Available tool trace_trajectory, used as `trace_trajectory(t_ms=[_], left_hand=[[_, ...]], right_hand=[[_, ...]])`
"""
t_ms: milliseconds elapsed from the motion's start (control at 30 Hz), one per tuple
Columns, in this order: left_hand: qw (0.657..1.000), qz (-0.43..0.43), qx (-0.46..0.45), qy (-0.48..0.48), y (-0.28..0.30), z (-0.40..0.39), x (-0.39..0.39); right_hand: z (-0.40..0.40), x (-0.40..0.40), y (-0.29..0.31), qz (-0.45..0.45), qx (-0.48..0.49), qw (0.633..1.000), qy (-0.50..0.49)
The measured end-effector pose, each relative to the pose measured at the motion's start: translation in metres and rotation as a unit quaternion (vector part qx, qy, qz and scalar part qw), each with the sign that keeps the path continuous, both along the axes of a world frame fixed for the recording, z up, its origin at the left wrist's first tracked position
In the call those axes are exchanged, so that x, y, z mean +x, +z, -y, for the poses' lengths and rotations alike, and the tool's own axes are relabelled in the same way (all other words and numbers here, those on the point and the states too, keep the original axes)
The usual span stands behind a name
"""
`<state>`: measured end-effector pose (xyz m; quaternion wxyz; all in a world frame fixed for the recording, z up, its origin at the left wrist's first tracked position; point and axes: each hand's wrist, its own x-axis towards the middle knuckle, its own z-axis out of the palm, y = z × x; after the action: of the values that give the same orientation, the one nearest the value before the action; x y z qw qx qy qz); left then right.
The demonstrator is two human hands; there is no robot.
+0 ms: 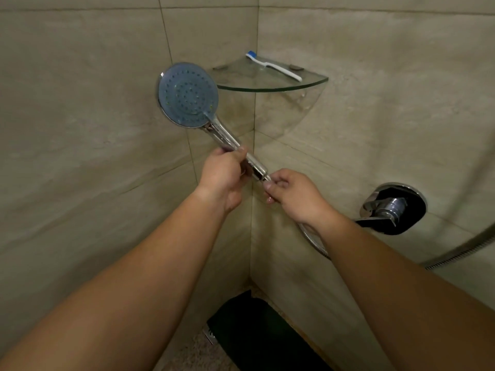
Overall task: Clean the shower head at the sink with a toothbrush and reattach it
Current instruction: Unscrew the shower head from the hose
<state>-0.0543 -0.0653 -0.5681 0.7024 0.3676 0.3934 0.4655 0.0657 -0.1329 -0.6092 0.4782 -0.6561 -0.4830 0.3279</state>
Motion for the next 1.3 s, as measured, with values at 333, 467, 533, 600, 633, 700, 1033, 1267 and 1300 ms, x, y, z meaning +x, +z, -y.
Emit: trace_trajectory(t_ms=[333,467,533,600,633,700,1033,1267,1300], left_hand=[[0.996,-0.008,0.048,0.078,0.03,-0.048,-0.006],[0.993,-0.033,0.063,0.089,0.037,-0.065,-0.011],[0.992,-0.044,0.075,0.095,0.038,-0.072,-0.012],[0.991,-0.051,0.082,0.096,0.039,-0.078,-0.012],[0.99,-0.052,0.086,0.098,0.04,-0.081,-0.012],[0.989,-0.053,0.096,0.1,0.04,-0.087,-0.011],[0.989,-0.05,0.11,0.085,0.036,-0.107,-0.012],[0.99,-0.043,0.122,0.062,0.037,-0.114,-0.013],[0.989,-0.044,0.125,0.058,0.038,-0.114,-0.012]], right_hand=[[-0.082,0.004,0.029,0.239,-0.022,0.968,0.076],[-0.106,0.001,0.041,0.245,-0.028,0.966,0.083],[-0.113,0.001,0.047,0.254,-0.024,0.963,0.086],[-0.12,0.001,0.051,0.262,-0.022,0.96,0.092],[-0.122,0.001,0.052,0.265,-0.022,0.959,0.094],[-0.128,0.001,0.054,0.276,-0.015,0.957,0.087],[-0.144,0.009,0.065,0.247,-0.003,0.962,0.116],[-0.144,0.008,0.067,0.272,0.0,0.956,0.109],[-0.146,0.009,0.066,0.262,0.002,0.96,0.099]])
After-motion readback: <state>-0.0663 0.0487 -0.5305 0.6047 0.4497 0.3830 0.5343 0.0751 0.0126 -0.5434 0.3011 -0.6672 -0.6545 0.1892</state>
